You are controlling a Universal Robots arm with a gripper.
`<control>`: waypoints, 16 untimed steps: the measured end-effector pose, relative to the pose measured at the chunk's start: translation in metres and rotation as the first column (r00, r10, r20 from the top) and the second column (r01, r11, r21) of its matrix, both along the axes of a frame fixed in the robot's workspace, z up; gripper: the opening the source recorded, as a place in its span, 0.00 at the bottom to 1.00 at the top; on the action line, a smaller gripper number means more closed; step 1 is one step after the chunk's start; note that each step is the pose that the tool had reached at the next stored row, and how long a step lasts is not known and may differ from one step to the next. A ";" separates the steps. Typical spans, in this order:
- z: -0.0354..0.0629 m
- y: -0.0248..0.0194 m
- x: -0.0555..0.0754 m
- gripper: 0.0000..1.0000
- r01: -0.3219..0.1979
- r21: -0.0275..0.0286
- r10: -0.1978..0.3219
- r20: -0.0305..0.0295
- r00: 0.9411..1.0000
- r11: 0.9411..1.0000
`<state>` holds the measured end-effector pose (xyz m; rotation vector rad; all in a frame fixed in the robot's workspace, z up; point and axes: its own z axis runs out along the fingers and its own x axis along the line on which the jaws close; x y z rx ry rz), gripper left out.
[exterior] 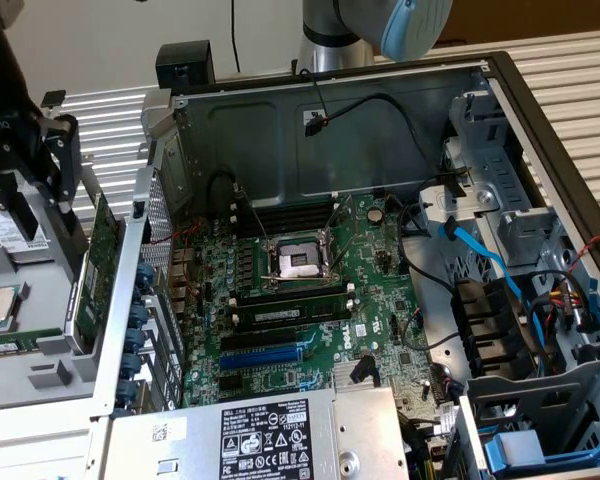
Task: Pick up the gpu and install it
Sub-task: 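Insert the gpu into the slot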
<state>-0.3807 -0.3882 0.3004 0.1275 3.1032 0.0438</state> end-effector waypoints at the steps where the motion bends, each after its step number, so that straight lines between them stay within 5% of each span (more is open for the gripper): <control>1: -0.0016 0.0000 0.000 0.51 0.001 0.000 -0.001 0.001 1.000 1.000; 9: -0.0111 -0.0052 0.001 0.51 0.009 0.001 -0.009 0.021 1.000 1.000; 16: -0.0188 -0.0089 0.003 0.51 0.019 0.008 -0.019 0.033 0.999 1.000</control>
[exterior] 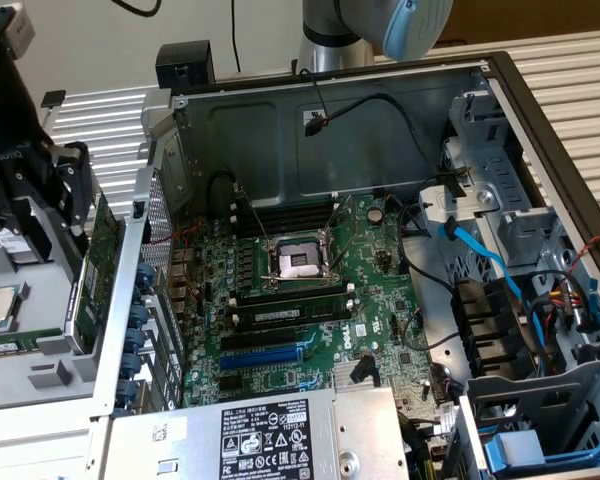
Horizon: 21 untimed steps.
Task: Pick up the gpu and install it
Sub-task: 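Insert the gpu into the slot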
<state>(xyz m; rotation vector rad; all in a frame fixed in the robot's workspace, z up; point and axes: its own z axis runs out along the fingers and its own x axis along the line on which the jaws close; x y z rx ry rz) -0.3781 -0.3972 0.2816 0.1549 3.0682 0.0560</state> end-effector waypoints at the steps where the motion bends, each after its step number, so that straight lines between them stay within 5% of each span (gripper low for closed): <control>1: -0.0013 -0.0005 0.000 0.51 0.002 0.002 -0.002 0.001 1.000 1.000; 9: -0.0117 -0.0064 0.000 0.51 0.012 0.015 -0.013 0.010 1.000 1.000; 15: -0.0173 -0.0077 0.001 0.51 0.019 0.046 -0.020 0.012 1.000 0.999; 19: -0.0237 -0.0088 0.001 0.51 0.023 0.054 -0.024 0.013 1.000 0.998; 21: -0.0258 -0.0089 0.001 0.51 0.024 0.064 -0.025 0.012 1.000 0.998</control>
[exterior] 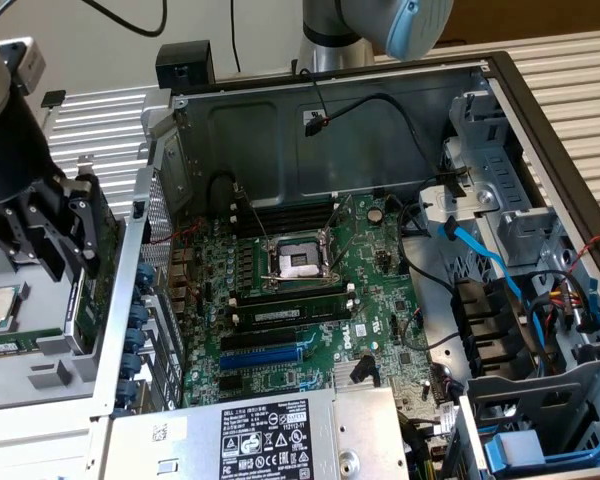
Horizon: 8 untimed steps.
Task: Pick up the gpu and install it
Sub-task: 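Insert the gpu into the slot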
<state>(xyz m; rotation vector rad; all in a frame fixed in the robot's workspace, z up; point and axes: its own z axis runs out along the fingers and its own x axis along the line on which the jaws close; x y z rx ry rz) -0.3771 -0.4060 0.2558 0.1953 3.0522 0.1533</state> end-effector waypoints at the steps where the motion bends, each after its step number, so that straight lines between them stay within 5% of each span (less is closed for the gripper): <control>1: -0.0011 0.0000 0.000 0.51 0.001 0.006 -0.001 0.000 1.000 1.000; 4: -0.0045 -0.0003 0.000 0.51 0.003 0.018 -0.003 0.002 1.000 1.000; 8: -0.0091 -0.0010 -0.001 0.51 0.004 0.025 -0.004 0.007 1.000 1.000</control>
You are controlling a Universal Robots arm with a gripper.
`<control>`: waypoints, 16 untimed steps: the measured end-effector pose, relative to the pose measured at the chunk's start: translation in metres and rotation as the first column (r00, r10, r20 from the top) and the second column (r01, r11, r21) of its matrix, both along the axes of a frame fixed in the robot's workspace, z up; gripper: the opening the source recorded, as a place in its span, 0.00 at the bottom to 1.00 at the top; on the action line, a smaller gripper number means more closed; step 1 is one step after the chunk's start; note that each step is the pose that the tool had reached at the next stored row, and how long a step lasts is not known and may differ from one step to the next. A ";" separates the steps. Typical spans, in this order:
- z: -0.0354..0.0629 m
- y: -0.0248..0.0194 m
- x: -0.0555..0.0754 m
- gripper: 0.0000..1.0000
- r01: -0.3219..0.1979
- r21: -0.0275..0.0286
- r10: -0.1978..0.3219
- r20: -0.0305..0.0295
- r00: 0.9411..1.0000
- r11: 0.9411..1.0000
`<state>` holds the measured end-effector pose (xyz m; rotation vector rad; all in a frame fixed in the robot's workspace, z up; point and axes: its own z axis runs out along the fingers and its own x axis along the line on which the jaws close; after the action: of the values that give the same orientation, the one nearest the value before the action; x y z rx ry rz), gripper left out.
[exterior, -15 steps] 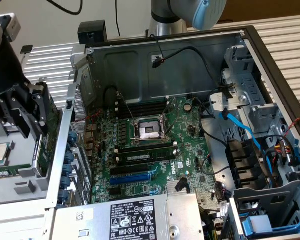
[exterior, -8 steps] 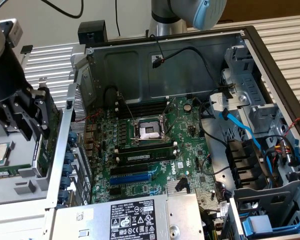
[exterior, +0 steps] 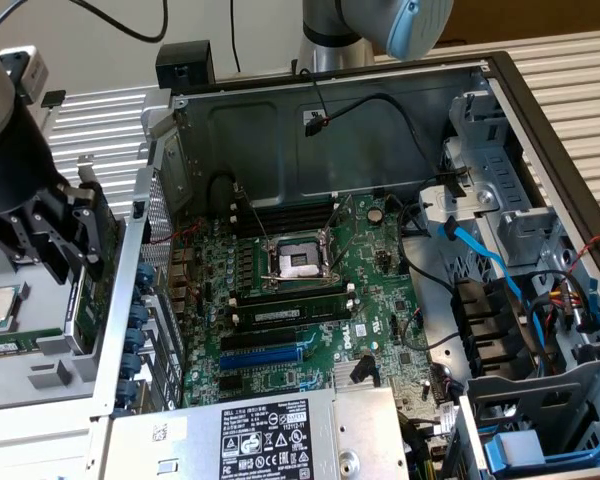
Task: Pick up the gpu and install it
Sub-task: 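Insert the gpu into the slot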
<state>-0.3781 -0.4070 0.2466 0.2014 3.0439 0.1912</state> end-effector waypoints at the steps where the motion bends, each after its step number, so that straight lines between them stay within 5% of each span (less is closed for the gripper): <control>1: -0.0010 -0.0002 0.000 0.51 0.000 0.002 0.000 0.002 1.000 1.000; 10: -0.0105 -0.0017 -0.001 0.51 0.009 0.023 -0.009 0.005 1.000 1.000; 16: -0.0121 -0.0018 -0.001 0.51 0.011 0.026 -0.011 0.005 1.000 1.000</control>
<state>-0.3792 -0.4088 0.2346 0.2185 3.0358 0.2304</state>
